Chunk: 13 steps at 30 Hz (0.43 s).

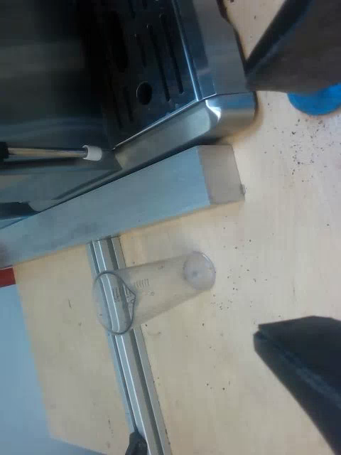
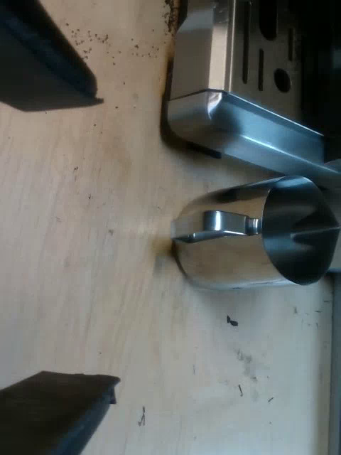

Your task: Put the handle in the coffee machine

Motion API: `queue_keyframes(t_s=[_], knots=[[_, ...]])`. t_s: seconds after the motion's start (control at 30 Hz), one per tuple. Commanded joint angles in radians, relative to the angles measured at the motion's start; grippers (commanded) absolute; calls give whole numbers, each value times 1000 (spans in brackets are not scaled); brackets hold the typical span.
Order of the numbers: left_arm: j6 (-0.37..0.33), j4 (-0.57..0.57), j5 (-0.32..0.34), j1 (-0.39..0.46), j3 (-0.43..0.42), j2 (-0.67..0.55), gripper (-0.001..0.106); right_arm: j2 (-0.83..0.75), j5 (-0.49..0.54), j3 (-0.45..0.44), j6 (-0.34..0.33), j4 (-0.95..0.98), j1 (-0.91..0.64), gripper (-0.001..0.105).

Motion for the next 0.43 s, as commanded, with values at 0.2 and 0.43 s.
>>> queue_keyframes(t_s=[0.2, 0.43], knots=[[-12, -13, -10, -20, -1, -137, 68, -45, -3, -7, -1, 0, 0, 77], [-12, -13, -10, -20, -1, -140, 68, -45, -3, -7, -1, 0, 0, 77]])
